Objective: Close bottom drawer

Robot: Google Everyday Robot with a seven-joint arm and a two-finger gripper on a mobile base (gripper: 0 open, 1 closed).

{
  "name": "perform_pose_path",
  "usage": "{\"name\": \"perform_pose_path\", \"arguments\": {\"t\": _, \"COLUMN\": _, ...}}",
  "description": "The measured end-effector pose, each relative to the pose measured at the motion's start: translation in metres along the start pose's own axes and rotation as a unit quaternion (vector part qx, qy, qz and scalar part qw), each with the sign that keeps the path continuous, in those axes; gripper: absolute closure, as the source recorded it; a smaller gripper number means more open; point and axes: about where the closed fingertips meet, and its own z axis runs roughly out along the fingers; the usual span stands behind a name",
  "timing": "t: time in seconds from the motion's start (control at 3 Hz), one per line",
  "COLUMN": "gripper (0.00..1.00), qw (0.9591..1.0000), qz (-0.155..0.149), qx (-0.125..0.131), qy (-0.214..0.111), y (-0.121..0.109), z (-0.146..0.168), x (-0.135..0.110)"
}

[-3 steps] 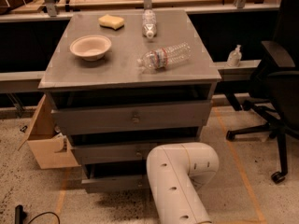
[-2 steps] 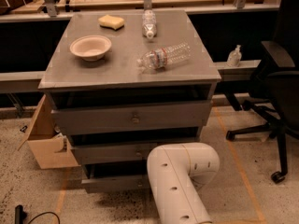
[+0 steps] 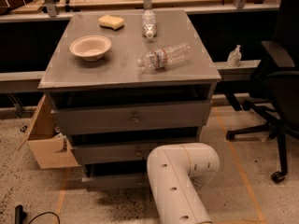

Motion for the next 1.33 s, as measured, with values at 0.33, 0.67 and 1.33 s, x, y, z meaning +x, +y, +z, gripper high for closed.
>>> {"name": "perform_pose_path", "arguments": {"t": 0.33, "gripper": 1.00, "qw": 1.0000, "qz": -0.007, "qx": 0.007, "qy": -0.001, "y": -0.0071, "z": 0.0058, "x": 0.0034}}
{"name": "perform_pose_path", "arguments": {"t": 0.67, "gripper": 1.00, "qw": 1.0000, "qz": -0.007, "qx": 0.007, "qy": -0.001, "y": -0.0070, "z": 0.0058, "x": 0.0034}}
{"name": "perform_pose_path", "arguments": {"t": 1.33, "gripper": 1.00, "qw": 0.9998, "qz": -0.015, "qx": 0.015, "qy": -0.003, "y": -0.0161, "z": 0.0135, "x": 0.0077}}
